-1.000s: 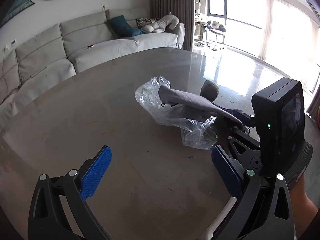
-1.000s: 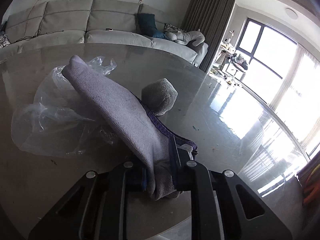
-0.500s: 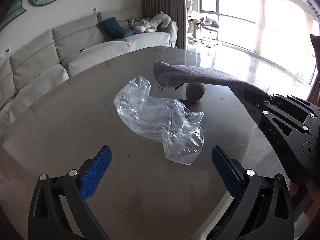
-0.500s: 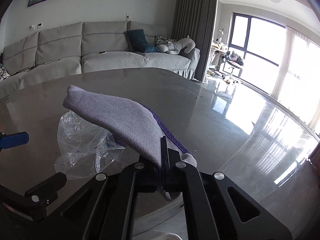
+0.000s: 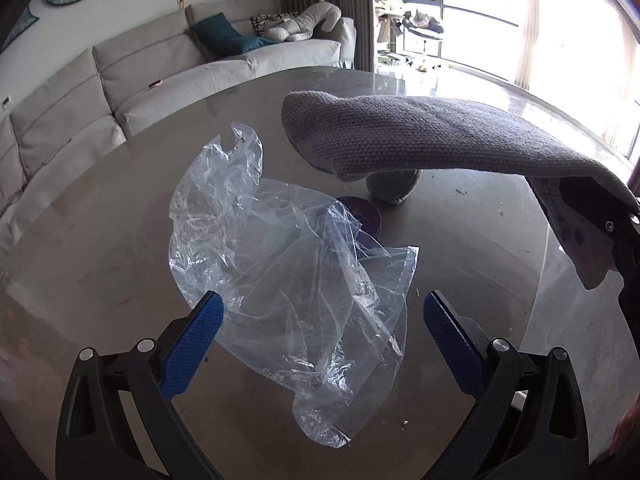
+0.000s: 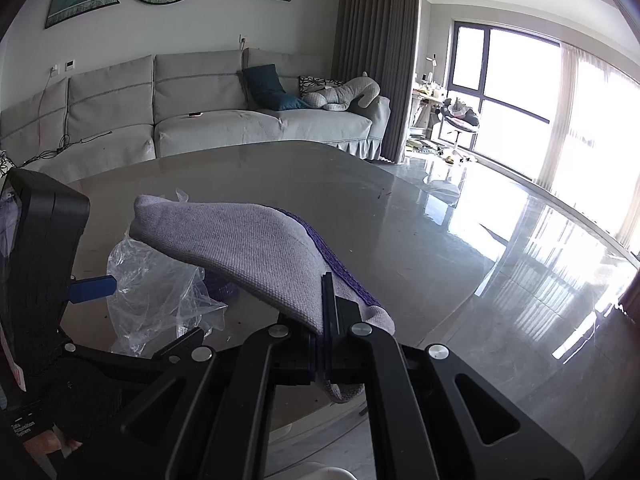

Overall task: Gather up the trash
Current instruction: 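Grasp the clear plastic bag with the left tool while right holds the cloth, then carry the plastic bag and cloth over the white bin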

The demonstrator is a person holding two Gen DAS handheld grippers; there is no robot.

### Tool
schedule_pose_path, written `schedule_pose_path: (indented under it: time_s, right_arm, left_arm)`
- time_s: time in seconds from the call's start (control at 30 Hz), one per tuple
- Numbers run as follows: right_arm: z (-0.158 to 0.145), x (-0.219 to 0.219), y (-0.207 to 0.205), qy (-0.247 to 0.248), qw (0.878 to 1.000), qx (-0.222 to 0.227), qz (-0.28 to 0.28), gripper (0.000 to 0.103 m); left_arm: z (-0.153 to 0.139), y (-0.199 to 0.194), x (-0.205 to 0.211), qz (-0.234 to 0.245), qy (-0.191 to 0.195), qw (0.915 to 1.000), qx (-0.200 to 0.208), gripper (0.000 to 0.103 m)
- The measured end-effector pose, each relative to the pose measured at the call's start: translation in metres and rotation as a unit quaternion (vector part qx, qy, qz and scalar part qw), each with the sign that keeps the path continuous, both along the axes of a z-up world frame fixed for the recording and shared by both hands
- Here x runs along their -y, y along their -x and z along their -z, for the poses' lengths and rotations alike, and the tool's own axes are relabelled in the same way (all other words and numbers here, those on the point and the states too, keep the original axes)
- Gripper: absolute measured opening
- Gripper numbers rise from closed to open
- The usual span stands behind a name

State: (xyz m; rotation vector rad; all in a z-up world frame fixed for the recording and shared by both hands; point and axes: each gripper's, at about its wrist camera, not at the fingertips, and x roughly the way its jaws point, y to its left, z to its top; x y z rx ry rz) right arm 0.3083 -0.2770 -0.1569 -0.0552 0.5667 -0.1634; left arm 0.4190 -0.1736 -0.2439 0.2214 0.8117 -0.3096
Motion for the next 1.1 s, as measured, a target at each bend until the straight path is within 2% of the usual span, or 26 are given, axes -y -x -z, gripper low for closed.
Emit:
schedule_pose_path:
  time_s: [0.03,0.1,0.2,0.23,0.27,0.43,0.77,0.93,1.1]
  right_arm:
    - [0.001,0.000,0.000,-0.001,1.000,-0.001,0.000,0.003]
    - [0.002,0.000,0.001,0.000,1.000,0.001,0.001,0.003]
    - [0.002,0.000,0.001,-0.001,1.000,0.004,0.002,0.003]
    - [0.002,0.001,0.002,-0.001,1.000,0.004,0.001,0.003]
    - [0.002,0.000,0.003,-0.001,1.000,0.003,0.001,0.003]
    - [0.003,-0.002,0.006,-0.001,1.000,0.005,-0.003,0.003]
    - [-0.013,-0.005,0.026,0.000,1.000,0.022,-0.012,0.003]
    - [-0.030,-0.006,0.045,-0.002,0.999,0.036,-0.012,0.003]
    - [-0.048,-0.005,0.084,-0.001,0.998,0.056,-0.003,0.003]
  left_arm:
    - [0.002,-0.001,0.000,-0.002,0.002,1.0000,0.001,0.092]
    - [0.007,-0.004,0.001,-0.002,0.001,0.9999,-0.010,0.052]
    - [0.015,-0.006,0.001,0.006,-0.001,0.9996,-0.027,0.033]
    - [0.015,-0.004,0.001,0.005,-0.008,0.9998,-0.019,0.018]
    - [0.015,-0.002,-0.001,0.005,-0.010,0.9999,-0.013,0.009]
    - [0.012,0.006,-0.005,0.002,-0.016,0.9999,-0.002,0.004]
    - [-0.021,0.036,-0.022,-0.016,-0.009,0.9986,0.049,0.003]
    - [-0.049,0.061,-0.034,-0.015,0.013,0.9974,0.069,0.003]
    - [-0.067,0.100,-0.041,0.006,0.046,0.9965,0.069,0.003]
